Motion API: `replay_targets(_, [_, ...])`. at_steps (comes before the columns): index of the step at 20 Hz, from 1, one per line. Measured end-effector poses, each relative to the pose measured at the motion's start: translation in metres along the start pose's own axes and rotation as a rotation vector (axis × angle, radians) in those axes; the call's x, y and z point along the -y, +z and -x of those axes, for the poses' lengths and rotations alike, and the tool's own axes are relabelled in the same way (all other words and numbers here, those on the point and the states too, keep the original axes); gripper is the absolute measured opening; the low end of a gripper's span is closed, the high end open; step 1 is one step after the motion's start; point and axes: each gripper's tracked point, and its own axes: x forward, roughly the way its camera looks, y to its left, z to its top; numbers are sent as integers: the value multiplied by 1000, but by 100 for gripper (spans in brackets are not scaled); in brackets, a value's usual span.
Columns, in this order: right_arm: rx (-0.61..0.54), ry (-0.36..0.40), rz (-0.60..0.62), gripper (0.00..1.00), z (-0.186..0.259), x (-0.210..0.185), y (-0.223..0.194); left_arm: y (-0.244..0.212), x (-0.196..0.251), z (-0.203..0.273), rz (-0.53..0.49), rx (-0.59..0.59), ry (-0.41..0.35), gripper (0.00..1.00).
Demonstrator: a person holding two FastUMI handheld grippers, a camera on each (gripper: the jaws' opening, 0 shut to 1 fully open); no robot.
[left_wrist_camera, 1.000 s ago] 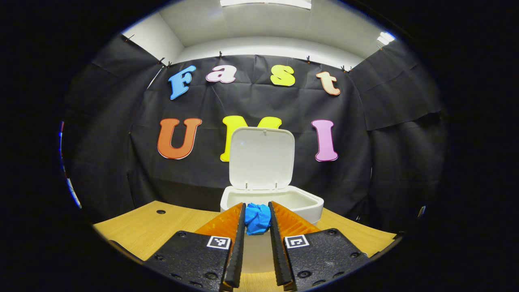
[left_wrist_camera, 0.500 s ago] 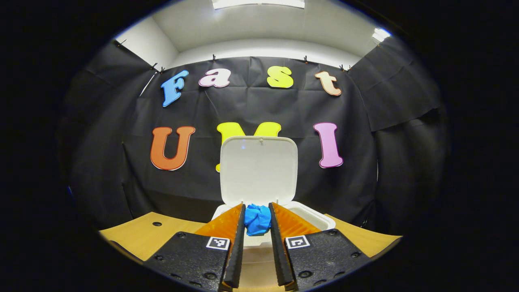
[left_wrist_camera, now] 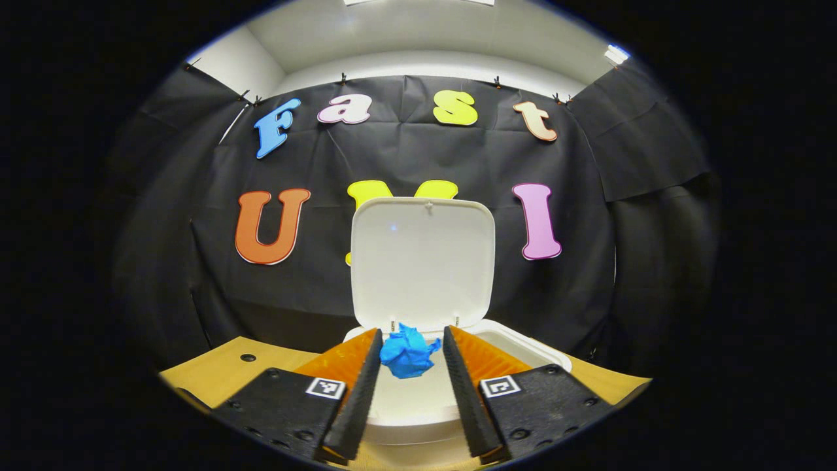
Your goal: Press the lid of the desktop garbage bin to open it, pick up the crumpled paper on the desktop and throw it into the bin, then pick up the pop can on the desktop and drop it into the bin, and finally close the garbage bin lid.
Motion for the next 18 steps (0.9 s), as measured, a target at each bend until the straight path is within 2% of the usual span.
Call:
replay_targets(2, [-2,1,1,81,0,0,0,2,3,1,-5,4,-8,73])
replay_targets(3, [-1,4,-2,81,0,-1,0,1,5,2,-8,0,-13,90])
replay_targets(5, [-5,11,-13,81,-1,-2,-1,3,5,6,-6,3,-16,96])
replay_targets(8, [-1,8,-11,81,0,-1,1,13,-2,14,-21,34,4,96])
replay_targets(12, [41,16,-6,81,10,0,24,19,-4,28,-34,43,14,96])
replay_targets(18, [146,65,33,81,27,-7,92,30,-24,56,-25,54,39,96])
